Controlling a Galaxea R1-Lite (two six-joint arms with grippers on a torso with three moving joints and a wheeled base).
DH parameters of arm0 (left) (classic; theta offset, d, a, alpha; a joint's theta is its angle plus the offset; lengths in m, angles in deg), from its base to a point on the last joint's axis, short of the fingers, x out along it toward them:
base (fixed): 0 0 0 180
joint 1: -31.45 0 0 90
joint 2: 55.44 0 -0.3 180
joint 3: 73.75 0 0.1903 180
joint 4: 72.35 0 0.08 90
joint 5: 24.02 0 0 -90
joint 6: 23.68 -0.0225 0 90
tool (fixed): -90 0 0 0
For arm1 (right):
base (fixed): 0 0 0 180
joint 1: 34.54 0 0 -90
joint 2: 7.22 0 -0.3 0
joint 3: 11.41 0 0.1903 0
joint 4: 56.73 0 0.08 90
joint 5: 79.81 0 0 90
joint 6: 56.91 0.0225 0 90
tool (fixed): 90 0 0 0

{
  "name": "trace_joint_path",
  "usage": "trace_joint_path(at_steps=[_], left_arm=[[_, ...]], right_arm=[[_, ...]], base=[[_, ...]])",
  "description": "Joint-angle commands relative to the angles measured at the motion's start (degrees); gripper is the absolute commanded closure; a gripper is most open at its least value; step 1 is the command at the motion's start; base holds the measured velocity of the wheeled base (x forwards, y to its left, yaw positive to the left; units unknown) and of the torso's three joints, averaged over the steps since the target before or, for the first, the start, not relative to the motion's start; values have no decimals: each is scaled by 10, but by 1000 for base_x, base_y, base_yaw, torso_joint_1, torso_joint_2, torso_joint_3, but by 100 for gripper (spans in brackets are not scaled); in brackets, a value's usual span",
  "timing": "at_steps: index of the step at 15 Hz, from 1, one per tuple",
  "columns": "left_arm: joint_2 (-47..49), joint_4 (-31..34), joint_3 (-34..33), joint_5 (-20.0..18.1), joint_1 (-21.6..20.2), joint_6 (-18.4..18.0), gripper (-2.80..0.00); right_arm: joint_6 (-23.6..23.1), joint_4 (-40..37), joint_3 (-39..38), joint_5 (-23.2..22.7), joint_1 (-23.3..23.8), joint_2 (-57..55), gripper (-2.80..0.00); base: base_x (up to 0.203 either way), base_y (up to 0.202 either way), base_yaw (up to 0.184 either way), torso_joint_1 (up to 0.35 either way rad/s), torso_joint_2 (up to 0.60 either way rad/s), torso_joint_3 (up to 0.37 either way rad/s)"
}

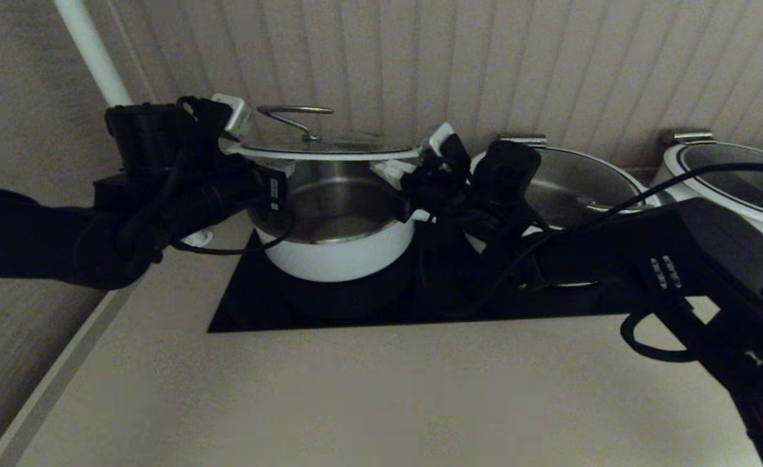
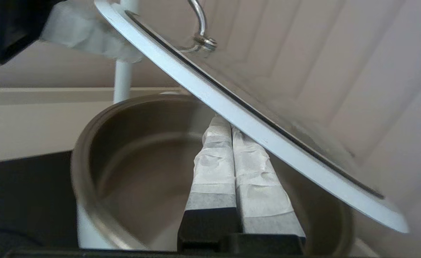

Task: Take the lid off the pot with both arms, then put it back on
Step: Open the pot lid completely

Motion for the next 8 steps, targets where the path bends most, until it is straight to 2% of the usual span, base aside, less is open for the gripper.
trace_joint_path(at_steps=[1,8], left_arm=[[6,-2,5,0,0,0,0],[13,-2,10,0,-1,1,0]], right_arm=[[-2,10,-38,-2,-4,11,0],[-4,56,-170,-2,-9,55,0]], base=[[0,0,0,0,0,0],[0,0,0,0,0,0]])
